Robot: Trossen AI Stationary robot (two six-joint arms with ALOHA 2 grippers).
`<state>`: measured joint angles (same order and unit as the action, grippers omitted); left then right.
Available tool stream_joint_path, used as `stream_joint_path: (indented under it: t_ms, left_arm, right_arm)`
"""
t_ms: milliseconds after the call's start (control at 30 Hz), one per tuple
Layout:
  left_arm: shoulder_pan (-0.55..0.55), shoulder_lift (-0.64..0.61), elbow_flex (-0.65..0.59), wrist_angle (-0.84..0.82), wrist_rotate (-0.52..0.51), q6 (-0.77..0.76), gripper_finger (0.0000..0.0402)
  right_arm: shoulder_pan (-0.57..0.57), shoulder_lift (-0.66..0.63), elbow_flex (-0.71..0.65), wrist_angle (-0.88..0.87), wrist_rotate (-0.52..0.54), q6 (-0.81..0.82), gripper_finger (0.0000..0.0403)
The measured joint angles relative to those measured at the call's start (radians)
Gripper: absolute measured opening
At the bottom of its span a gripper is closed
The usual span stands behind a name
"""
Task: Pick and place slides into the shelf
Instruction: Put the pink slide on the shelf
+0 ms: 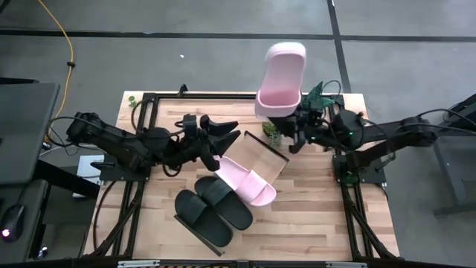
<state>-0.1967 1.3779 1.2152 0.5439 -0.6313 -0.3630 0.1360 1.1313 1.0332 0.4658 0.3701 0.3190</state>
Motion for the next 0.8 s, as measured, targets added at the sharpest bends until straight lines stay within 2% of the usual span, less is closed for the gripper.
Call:
stream_joint_path:
  t_ms: [133, 333, 400, 567, 800]
  left_arm:
    - [0.0, -0.056, 0.0, -0.127, 0.012, 0.0, 0.0177]
    - [0.0, -0.128, 0.0, -0.308, 0.024, -0.011, 0.0147]
    - [0.0, -0.139, 0.0, -0.334, 0.035, -0.012, 0.0138]
    - [0.0, -0.157, -0.001, -0.38, 0.043, -0.011, 0.0121]
    - [0.0, -0.163, -0.001, -0.497, 0.117, -0.053, 0.0111]
  right_arm:
    - [0.004, -0.133, 0.0, -0.295, 0.011, 0.111, 0.001]
    - [0.004, -0.286, 0.0, -0.702, -0.02, 0.43, 0.001]
    - [0.007, -0.315, 0.0, -0.808, -0.066, 0.534, 0.001]
    - [0.044, -0.315, 0.0, -0.973, -0.15, 0.658, 0.001]
    - [0.087, -0.264, 0.0, -1.151, -0.239, 0.793, 0.0015]
